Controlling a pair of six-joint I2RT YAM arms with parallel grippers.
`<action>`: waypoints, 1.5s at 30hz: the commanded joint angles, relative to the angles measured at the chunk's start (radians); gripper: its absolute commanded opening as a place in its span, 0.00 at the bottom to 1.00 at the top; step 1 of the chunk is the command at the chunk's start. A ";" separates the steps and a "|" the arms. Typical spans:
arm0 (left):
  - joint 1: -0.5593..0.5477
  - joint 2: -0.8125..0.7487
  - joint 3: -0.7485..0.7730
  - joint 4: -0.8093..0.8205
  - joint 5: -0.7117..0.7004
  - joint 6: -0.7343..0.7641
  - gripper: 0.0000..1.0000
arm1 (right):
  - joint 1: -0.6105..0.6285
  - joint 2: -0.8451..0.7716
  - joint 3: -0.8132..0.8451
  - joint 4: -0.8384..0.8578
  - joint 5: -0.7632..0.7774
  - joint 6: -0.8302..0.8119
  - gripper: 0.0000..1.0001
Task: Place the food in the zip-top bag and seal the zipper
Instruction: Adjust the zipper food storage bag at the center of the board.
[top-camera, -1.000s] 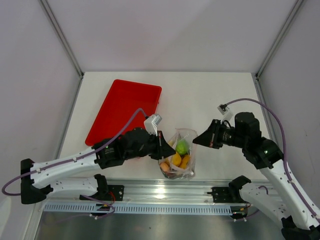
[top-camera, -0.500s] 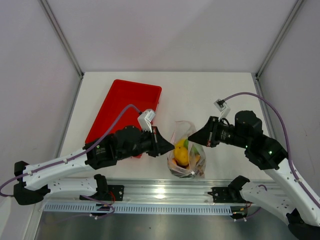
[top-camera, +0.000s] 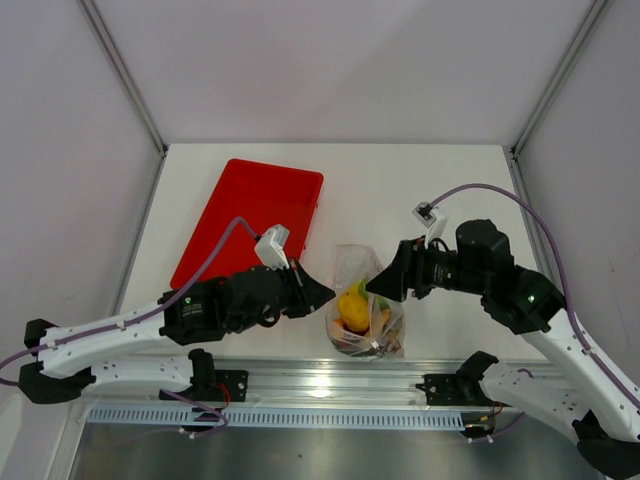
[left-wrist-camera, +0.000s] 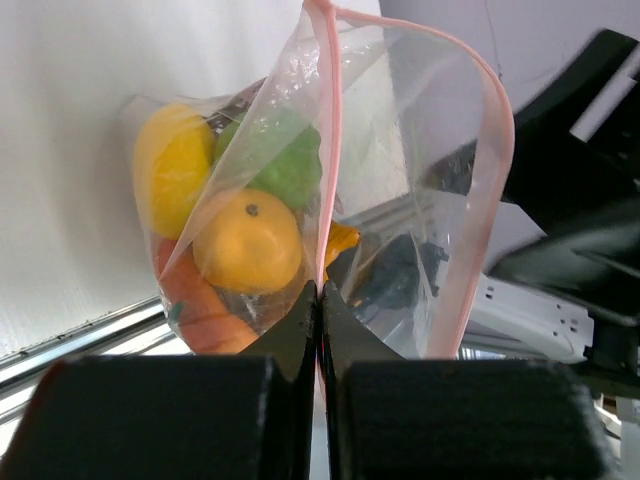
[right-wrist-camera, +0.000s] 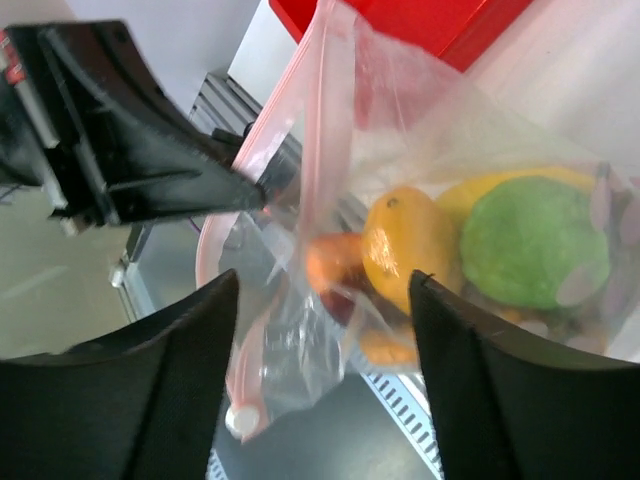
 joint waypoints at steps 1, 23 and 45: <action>-0.008 0.016 0.042 0.000 -0.054 -0.049 0.01 | 0.007 -0.084 0.032 -0.070 -0.001 -0.118 0.74; -0.017 0.101 0.150 -0.132 -0.108 -0.121 0.01 | 0.148 -0.014 0.059 -0.219 0.130 -0.209 0.59; -0.102 -0.065 -0.018 -0.016 -0.138 -0.052 0.01 | 0.149 0.368 -0.042 0.240 -0.001 -0.201 0.64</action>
